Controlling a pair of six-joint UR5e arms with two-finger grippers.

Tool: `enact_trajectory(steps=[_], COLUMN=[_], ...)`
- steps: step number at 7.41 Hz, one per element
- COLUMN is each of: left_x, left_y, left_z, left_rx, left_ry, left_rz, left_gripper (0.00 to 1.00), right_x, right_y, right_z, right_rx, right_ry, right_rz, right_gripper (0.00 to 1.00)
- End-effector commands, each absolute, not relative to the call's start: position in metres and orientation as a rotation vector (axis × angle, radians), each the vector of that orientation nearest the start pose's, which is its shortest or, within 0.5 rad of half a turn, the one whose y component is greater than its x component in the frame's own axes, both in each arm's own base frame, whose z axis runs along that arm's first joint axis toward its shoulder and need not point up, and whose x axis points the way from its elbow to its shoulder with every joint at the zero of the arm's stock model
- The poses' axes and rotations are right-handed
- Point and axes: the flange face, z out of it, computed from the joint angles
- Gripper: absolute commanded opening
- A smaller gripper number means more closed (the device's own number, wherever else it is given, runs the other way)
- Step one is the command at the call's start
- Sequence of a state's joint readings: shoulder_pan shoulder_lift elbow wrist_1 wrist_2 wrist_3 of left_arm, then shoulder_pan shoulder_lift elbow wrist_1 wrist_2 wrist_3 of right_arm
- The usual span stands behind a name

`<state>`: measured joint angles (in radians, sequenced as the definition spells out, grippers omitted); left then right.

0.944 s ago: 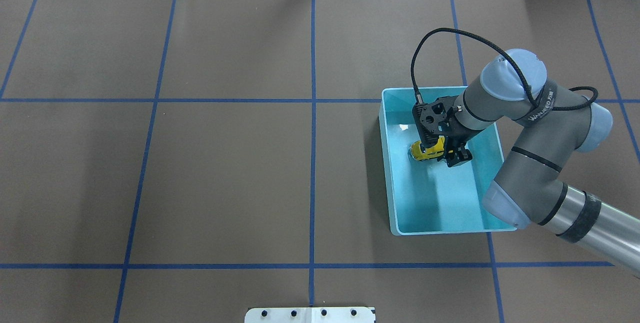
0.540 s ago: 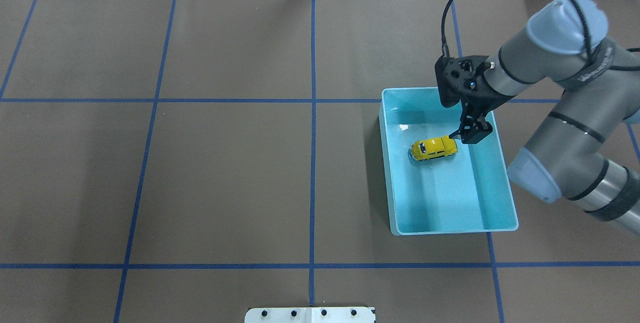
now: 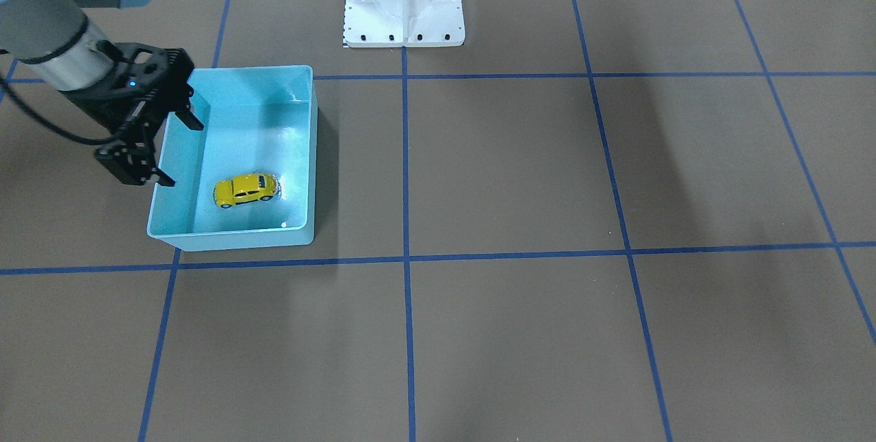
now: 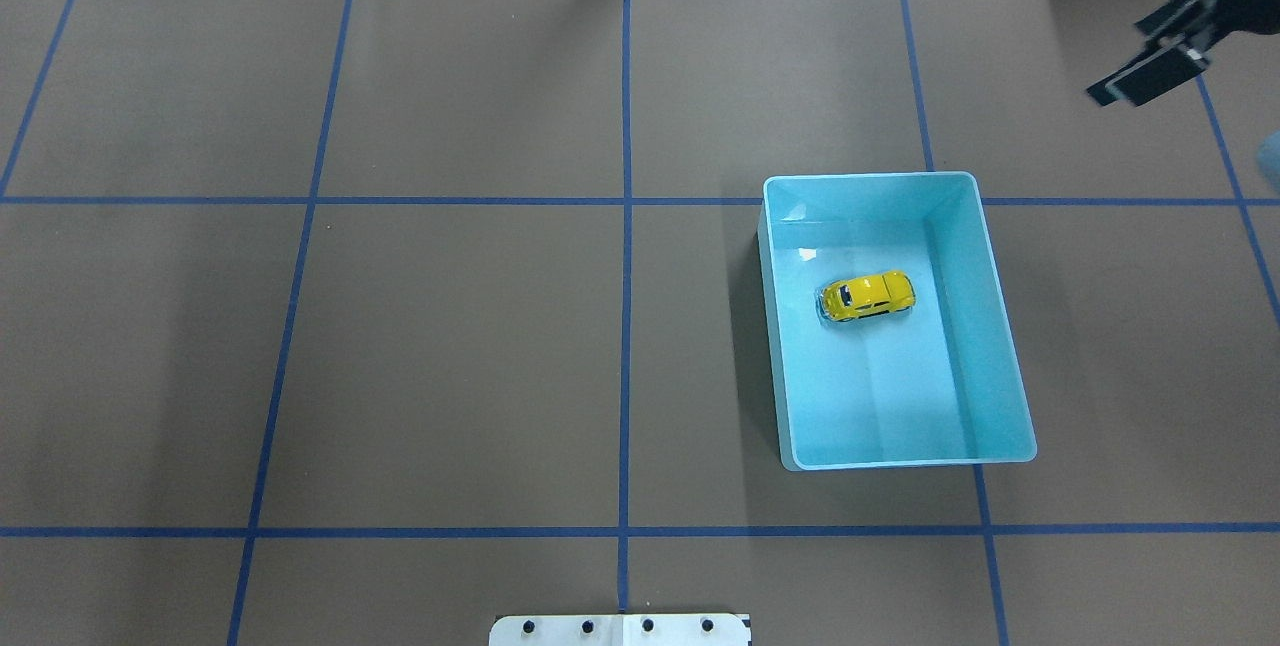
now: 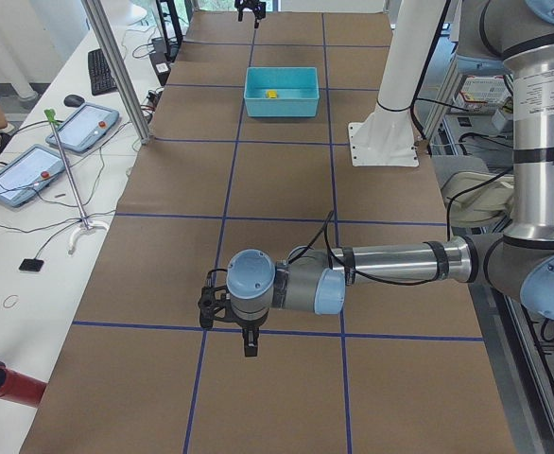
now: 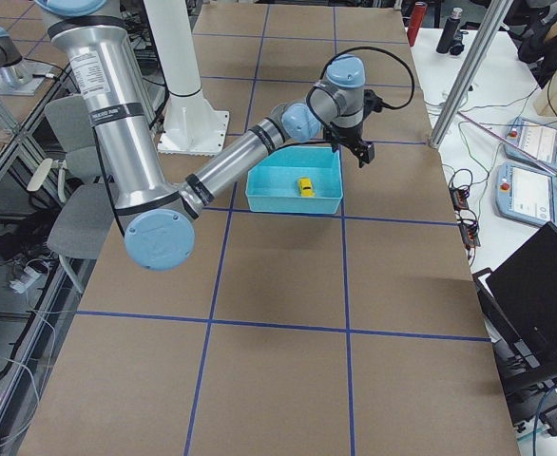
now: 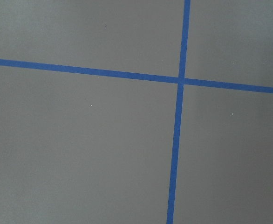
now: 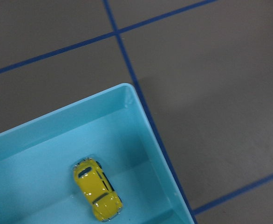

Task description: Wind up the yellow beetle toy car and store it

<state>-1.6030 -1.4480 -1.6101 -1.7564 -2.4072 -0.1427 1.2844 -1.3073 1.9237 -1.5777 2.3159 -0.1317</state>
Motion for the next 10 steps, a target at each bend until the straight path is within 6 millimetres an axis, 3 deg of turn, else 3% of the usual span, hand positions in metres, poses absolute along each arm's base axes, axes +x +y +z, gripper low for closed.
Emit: enact_trajectory(steps=[1, 4, 6, 7, 10], left_x=[-0.074, -0.074, -0.074, -0.074, -0.074], left_y=[-0.443, -0.442, -0.442, -0.443, -0.442], left_z=[0.674, 0.673, 0.674, 0.673, 0.674], left_rx=[0.049, 0.050, 0.048, 0.049, 0.051], left_ry=[0.841, 0.841, 0.841, 0.841, 0.840], left_rz=[-0.122, -0.121, -0.125, -0.124, -0.118], left_gripper=[1.00, 1.00, 1.00, 1.00, 1.00], right_x=[0.012, 0.049, 0.048, 0.047, 0.046], right_y=[-0.561, -0.540, -0.533, -0.535, -0.538], right_z=[0.461, 0.553, 0.616, 0.624, 0.622], right_rx=[0.351, 0.076, -0.039, -0.046, -0.055], right_ry=[-0.747, -0.755, -0.797, -0.797, -0.788], right_rz=[-0.328, -0.130, -0.077, -0.071, -0.029], right_gripper=[1.00, 1.00, 1.00, 1.00, 1.00])
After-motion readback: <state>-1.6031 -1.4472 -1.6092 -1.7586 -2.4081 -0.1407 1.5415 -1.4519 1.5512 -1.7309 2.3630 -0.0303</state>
